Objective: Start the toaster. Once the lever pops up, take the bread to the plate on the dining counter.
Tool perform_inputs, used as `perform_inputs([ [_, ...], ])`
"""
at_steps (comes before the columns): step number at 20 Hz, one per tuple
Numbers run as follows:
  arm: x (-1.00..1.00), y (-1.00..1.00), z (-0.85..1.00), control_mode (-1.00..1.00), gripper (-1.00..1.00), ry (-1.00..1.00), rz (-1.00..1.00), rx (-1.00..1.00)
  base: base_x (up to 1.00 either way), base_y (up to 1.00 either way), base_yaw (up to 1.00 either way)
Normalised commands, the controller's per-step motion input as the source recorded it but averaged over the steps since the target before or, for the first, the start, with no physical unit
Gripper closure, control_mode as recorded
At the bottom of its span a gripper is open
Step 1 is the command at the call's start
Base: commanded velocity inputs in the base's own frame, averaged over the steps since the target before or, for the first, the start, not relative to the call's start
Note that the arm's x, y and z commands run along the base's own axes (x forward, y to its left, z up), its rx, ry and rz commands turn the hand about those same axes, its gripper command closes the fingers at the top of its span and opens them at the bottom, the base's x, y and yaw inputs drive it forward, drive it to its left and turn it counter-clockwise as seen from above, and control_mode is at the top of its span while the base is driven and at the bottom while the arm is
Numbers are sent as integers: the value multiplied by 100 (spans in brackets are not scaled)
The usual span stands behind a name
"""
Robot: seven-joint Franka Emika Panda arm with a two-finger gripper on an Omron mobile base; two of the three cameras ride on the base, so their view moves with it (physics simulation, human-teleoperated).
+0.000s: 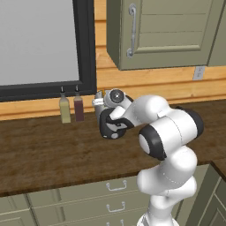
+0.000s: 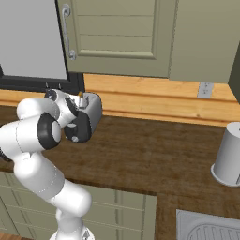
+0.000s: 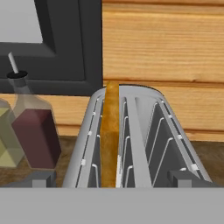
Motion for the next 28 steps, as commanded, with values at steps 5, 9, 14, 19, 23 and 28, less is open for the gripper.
perform_inputs([
  [5, 0, 0, 0, -100, -100, 0, 0, 0, 0, 0, 0],
  [9, 0, 0, 0, -100, -100, 0, 0, 0, 0, 0, 0],
  [14, 0, 0, 0, -100, -100, 0, 0, 0, 0, 0, 0],
  [19, 0, 0, 0, -100, -100, 0, 0, 0, 0, 0, 0],
  [23, 0, 0, 0, -100, -100, 0, 0, 0, 0, 0, 0],
  [28, 0, 0, 0, -100, -100, 0, 0, 0, 0, 0, 0],
])
